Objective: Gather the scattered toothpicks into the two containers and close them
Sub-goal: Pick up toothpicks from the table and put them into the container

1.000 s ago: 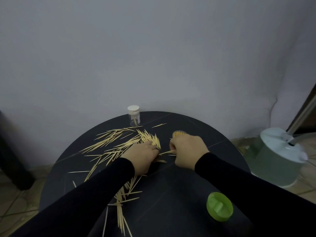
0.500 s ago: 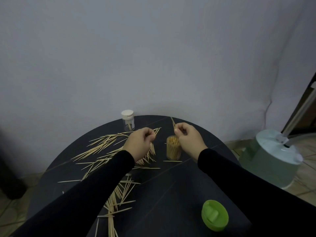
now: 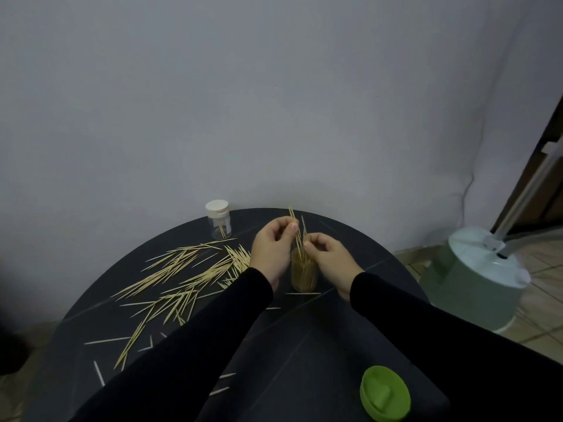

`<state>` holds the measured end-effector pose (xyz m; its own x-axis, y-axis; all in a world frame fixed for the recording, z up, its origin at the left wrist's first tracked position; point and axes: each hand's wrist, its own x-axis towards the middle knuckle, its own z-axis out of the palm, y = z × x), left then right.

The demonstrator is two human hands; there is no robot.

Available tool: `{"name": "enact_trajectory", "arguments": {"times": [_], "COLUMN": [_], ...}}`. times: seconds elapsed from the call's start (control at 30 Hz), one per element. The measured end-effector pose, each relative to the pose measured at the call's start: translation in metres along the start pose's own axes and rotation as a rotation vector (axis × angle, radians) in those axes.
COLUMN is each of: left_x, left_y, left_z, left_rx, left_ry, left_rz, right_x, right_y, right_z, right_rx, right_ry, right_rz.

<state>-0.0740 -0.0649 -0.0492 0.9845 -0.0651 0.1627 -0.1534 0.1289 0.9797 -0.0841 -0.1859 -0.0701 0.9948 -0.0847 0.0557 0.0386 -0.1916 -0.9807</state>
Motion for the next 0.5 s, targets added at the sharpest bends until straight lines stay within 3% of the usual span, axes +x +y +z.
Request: {"name": "enact_trajectory", "arguments": {"times": [0.2, 0.5], "left_x": [-0.001, -0.003], "left_y": [-0.011, -0.016], "left_z": [-0.008, -0.023], "left_rx": [0.159, 0.398], "left_ry": [-0.092, -0.158], "left_rz": [-0.025, 0.102], "right_x": [0.0, -0.005], "right_y": [0.005, -0.002], "right_z": [-0.015, -0.028], "right_rx": [-0.216, -0.473], "right_ry": [0.026, 0.0], "right_rz": [-0.091, -0.226]}}
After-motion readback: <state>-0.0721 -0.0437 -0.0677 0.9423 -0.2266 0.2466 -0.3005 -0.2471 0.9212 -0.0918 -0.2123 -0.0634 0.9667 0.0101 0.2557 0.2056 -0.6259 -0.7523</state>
